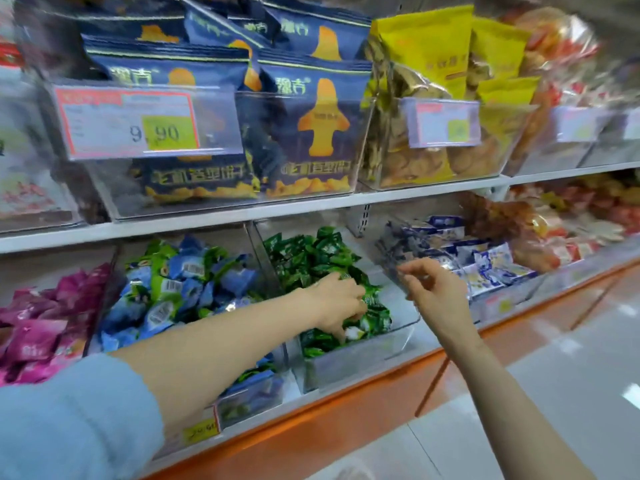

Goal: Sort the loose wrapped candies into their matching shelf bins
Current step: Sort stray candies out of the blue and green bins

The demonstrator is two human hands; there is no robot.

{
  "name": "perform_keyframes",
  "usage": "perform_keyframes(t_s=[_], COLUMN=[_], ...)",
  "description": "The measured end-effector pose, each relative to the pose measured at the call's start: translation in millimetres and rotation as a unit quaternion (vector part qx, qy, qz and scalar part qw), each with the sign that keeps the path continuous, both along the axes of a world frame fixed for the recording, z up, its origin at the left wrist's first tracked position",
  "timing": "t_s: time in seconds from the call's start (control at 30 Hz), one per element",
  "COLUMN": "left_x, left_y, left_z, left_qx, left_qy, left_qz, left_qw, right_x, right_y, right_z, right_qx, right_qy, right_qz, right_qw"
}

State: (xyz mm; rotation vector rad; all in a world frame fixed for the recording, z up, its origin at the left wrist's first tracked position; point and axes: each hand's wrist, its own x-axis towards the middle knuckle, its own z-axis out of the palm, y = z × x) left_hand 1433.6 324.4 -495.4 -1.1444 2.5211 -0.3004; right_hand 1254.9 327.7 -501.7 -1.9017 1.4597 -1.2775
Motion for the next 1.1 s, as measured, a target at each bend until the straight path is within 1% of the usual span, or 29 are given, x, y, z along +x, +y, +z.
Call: perform_keyframes(t_s=[0.13,0.23,0.3,0.4,0.5,0.57,0.63,0.67,0.7,0.73,0.8,0.83,0.9,1.0,1.07,1.1], left_x=[1,6,12,22,24,22,18,16,15,13,8,7,6,9,11,11], left_y=[-3,-6,-9,-13,-13,-14,-19,-23,-27,-31,-37,-40,-44,-47,-47,-46], left_z=[-9,-4,4,21,34,34,29,24,19,12,-1,-5,-7,-4,-4,-5], left_qx=[-0.026,-0.006,0.009,0.047,0.082,0.081,0.098,0.114,0.128,0.138,0.144,0.136,0.108,0.089,0.077,0.069], left_qy=[0.037,0.091,0.150,0.286,0.394,0.436,0.471,0.467,0.436,0.379,0.239,0.182,0.118,0.087,0.098,0.118], left_qz=[-0.032,-0.006,0.020,0.047,0.051,0.051,0.067,0.083,0.098,0.102,0.081,0.061,0.029,0.027,0.034,0.033], left_qw=[0.998,0.996,0.988,0.956,0.914,0.895,0.874,0.873,0.885,0.909,0.957,0.972,0.987,0.992,0.992,0.990], right_x=[-3,1,5,8,11,14,11,6,0,-6,-14,-15,-13,-14,-15,-15], right_y=[-2,-1,-1,-2,-3,-5,-9,-11,-13,-14,-12,-11,-9,-10,-11,-10], right_z=[-2,-4,-5,-2,1,2,3,5,6,8,9,9,8,6,6,7], right_qx=[0.005,0.017,0.027,0.046,0.070,0.055,0.021,0.014,0.016,0.023,0.031,0.030,0.027,0.031,0.038,0.040], right_qy=[0.004,0.020,0.054,0.118,0.139,0.183,0.209,0.201,0.183,0.162,0.123,0.116,0.117,0.096,0.069,0.060], right_qz=[0.006,0.023,0.045,0.084,0.123,0.099,0.039,0.011,-0.010,-0.022,-0.015,-0.009,-0.006,0.000,0.007,0.010], right_qw=[1.000,0.999,0.997,0.988,0.980,0.976,0.977,0.979,0.983,0.986,0.992,0.993,0.993,0.995,0.997,0.997])
